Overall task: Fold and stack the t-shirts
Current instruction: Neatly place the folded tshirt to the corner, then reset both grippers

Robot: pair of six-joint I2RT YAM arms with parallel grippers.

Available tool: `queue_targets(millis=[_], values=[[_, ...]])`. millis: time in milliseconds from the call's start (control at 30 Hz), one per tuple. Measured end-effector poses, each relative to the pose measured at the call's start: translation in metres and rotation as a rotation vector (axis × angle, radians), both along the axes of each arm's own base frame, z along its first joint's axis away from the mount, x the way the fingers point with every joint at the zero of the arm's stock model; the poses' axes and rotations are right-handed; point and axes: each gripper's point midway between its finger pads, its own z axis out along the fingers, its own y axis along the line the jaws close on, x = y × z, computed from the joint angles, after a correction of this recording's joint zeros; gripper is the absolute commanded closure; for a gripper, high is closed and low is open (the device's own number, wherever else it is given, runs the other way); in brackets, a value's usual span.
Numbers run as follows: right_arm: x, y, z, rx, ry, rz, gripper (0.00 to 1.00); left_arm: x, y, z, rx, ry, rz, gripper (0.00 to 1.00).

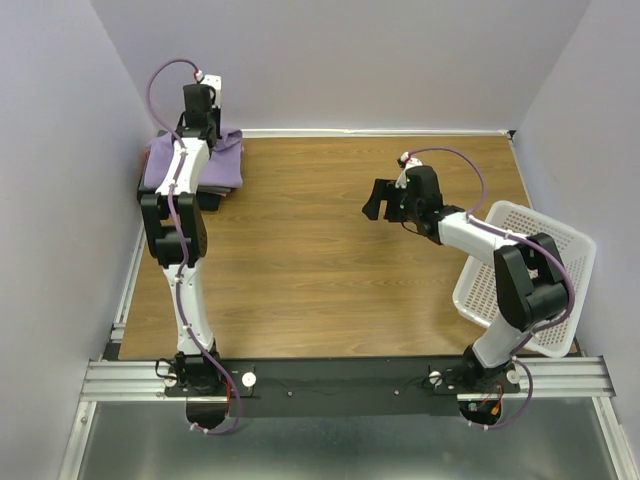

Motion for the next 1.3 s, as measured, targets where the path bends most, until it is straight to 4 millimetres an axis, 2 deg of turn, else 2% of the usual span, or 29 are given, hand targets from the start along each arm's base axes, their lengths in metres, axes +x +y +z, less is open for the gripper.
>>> queue_targets(millis=[100,200,367,433,500,700,833,867,900,933,967,1000,1100,1167,1300], values=[[0.0,0.0,-0.005,-0.005,0.012,0.0,0.08,0.009,0.012,0.009,0.012,-0.037,0.01,1.0],[0.0,0.0,-0.009,-0.008,0.019,0.0,0.08,0.018,0.018,0.006,0.017,-0.051,0.011,1.0],[-0.001,0.0,-0.013,-0.011,0.027,0.0,0.08,0.025,0.016,-0.014,0.01,-0.029,-0.005,1.0],[0.0,0.0,-0.013,-0.011,0.028,0.0,0.08,0.027,0.014,-0.017,0.005,-0.026,-0.014,0.99],[-0.001,0.0,-0.015,-0.012,0.031,0.0,0.08,0.03,0.011,-0.016,-0.002,-0.035,-0.028,0.95],[-0.001,0.0,-0.016,-0.014,0.033,0.0,0.08,0.041,0.006,0.007,-0.012,-0.098,-0.055,0.76],[-0.001,0.0,-0.016,-0.014,0.033,0.0,0.08,0.046,0.004,0.012,-0.019,-0.123,-0.066,0.51],[-0.001,0.0,-0.016,-0.014,0.033,0.0,0.08,0.046,0.003,0.012,-0.023,-0.124,-0.067,0.48],[-0.001,0.0,-0.016,-0.014,0.033,0.0,0.08,0.046,0.003,0.011,-0.025,-0.123,-0.068,0.33],[-0.001,0.0,-0.016,-0.014,0.033,0.0,0.08,0.046,0.003,0.012,-0.029,-0.126,-0.066,0.33],[-0.001,0.0,-0.016,-0.014,0.033,0.0,0.07,0.047,0.002,0.012,-0.034,-0.132,-0.064,0.19],[-0.001,0.0,-0.016,-0.013,0.033,0.0,0.07,0.047,0.002,0.012,-0.038,-0.136,-0.062,0.18],[-0.001,0.0,-0.015,-0.013,0.032,0.0,0.07,0.04,0.001,0.013,-0.055,-0.137,-0.054,0.17],[0.0,0.0,-0.014,-0.012,0.029,0.0,0.07,0.027,-0.002,0.02,-0.072,-0.139,-0.048,0.17],[0.0,0.0,-0.003,-0.004,0.008,-0.001,0.07,-0.012,-0.011,0.061,-0.096,-0.202,-0.043,0.17]])
